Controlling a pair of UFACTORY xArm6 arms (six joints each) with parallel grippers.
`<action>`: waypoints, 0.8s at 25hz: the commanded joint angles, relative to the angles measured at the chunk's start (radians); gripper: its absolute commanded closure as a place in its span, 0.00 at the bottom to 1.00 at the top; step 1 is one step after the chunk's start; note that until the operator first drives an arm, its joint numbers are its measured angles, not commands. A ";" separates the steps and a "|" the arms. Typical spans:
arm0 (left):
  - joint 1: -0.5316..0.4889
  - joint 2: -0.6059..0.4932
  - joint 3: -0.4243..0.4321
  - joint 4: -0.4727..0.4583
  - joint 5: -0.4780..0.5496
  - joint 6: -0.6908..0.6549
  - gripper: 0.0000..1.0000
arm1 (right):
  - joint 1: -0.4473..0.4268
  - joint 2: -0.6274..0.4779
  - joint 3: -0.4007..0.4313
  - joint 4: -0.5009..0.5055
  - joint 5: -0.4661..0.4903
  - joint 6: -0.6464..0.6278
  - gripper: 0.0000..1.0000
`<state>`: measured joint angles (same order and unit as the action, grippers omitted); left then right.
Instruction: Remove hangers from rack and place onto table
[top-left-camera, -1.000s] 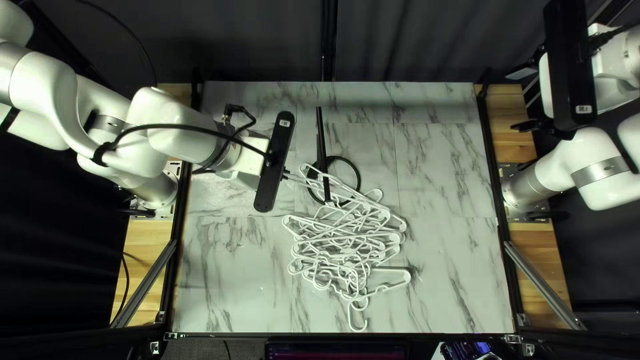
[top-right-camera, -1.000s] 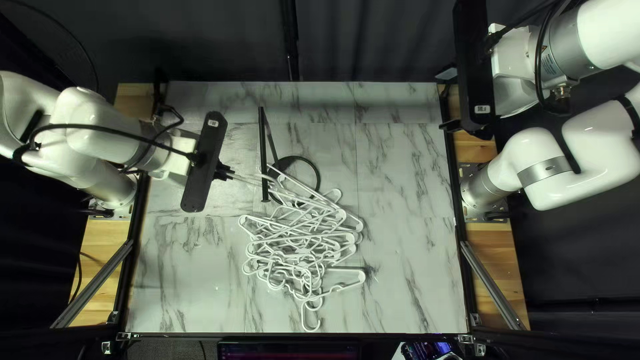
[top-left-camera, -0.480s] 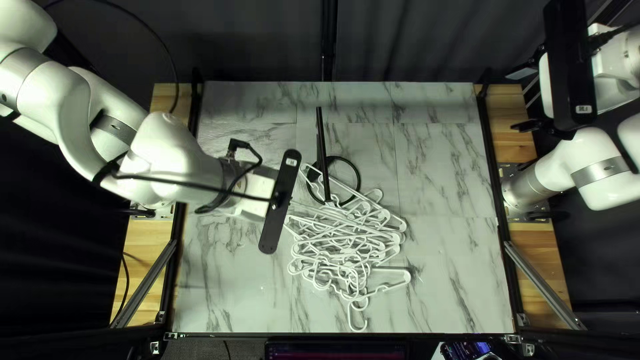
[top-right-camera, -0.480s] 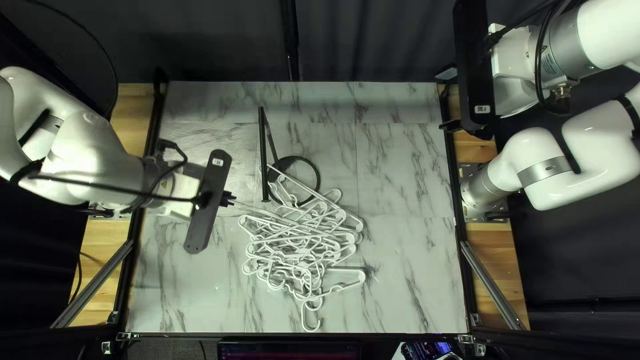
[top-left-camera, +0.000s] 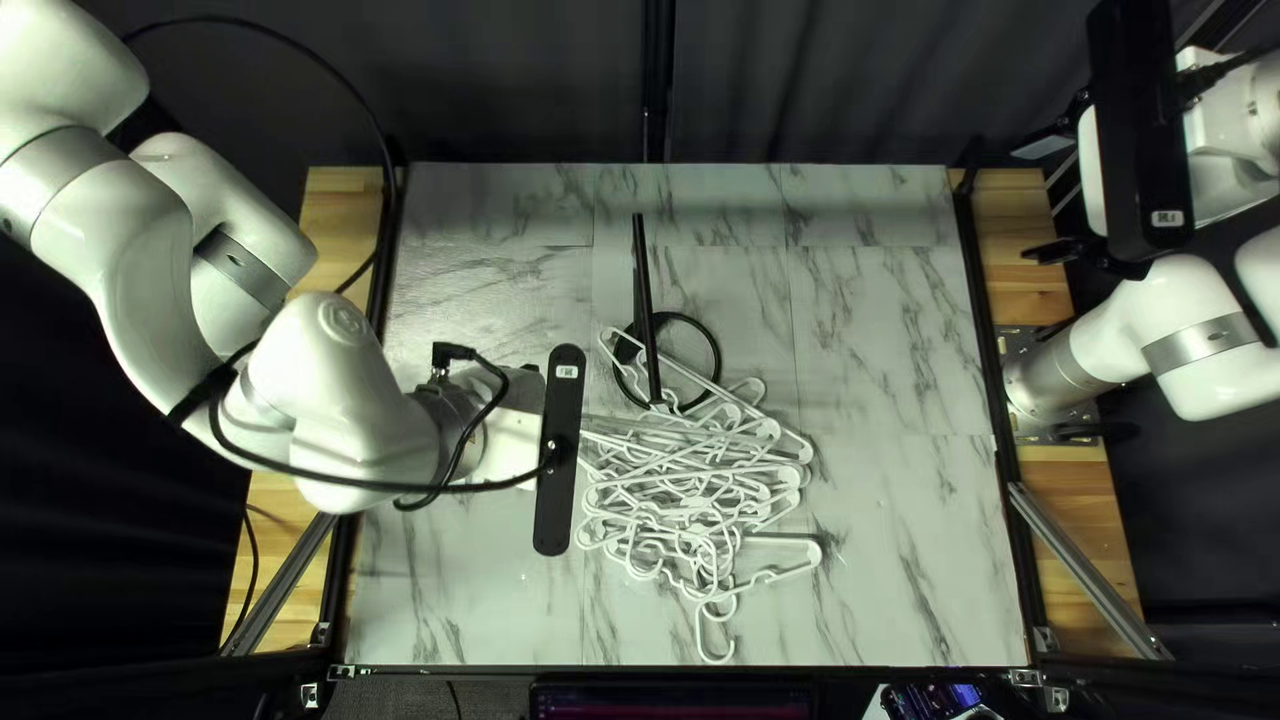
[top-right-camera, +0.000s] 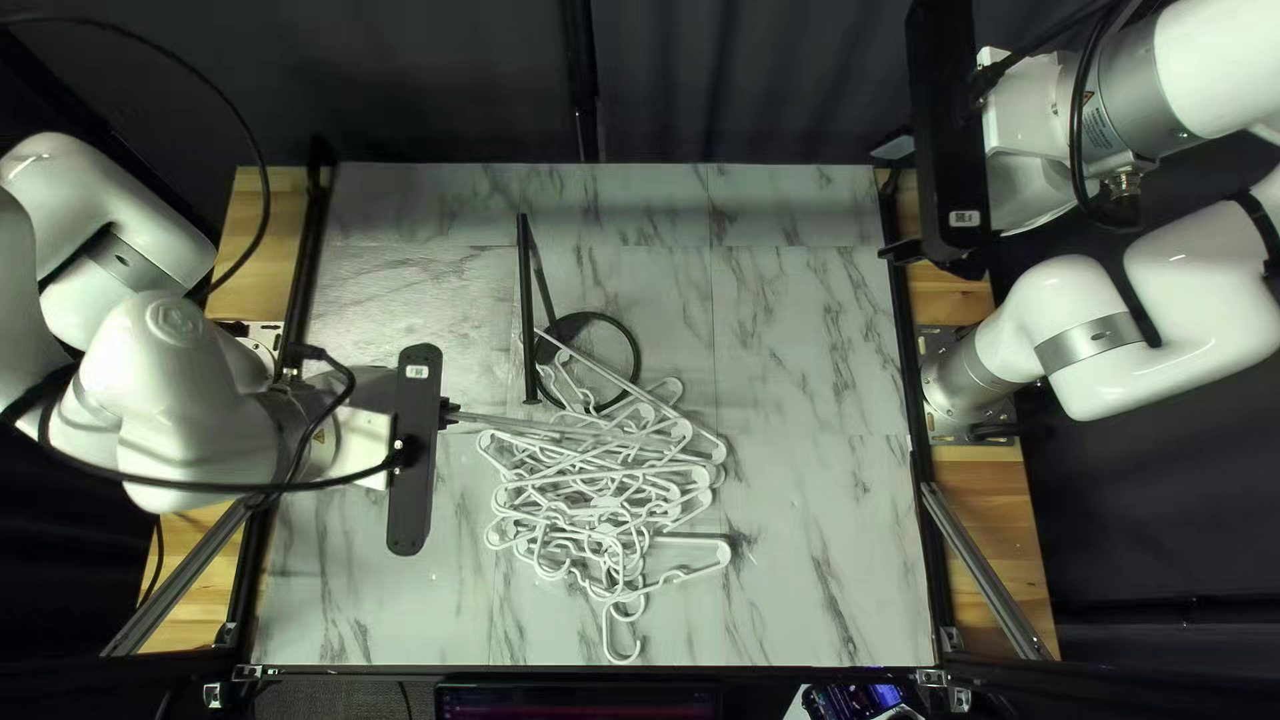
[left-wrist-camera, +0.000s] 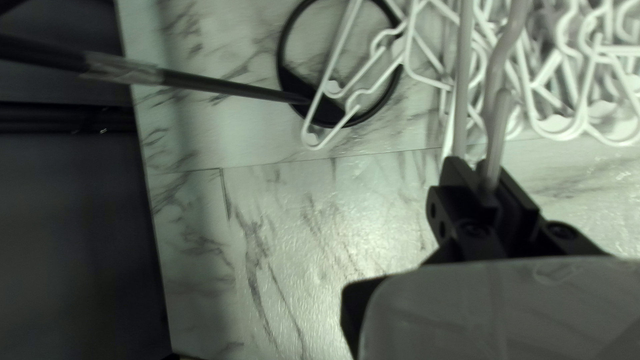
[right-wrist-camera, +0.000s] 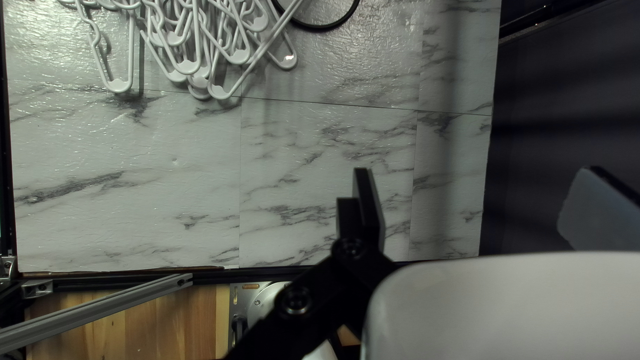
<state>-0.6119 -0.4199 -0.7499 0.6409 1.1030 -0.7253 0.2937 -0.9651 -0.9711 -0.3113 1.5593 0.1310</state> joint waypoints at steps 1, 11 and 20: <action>-0.001 0.001 -0.001 0.002 0.002 -0.003 1.00 | 0.000 0.000 0.000 0.000 0.000 0.000 0.00; -0.011 0.039 0.021 -0.008 -0.043 -0.046 1.00 | 0.000 0.000 0.000 0.000 0.000 0.000 0.00; -0.181 0.343 -0.176 0.039 0.132 -0.298 1.00 | 0.000 0.000 0.000 0.000 0.000 0.000 0.00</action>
<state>-0.7405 -0.1805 -0.8452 0.6640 1.1533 -0.9428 0.2937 -0.9651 -0.9711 -0.3113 1.5593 0.1310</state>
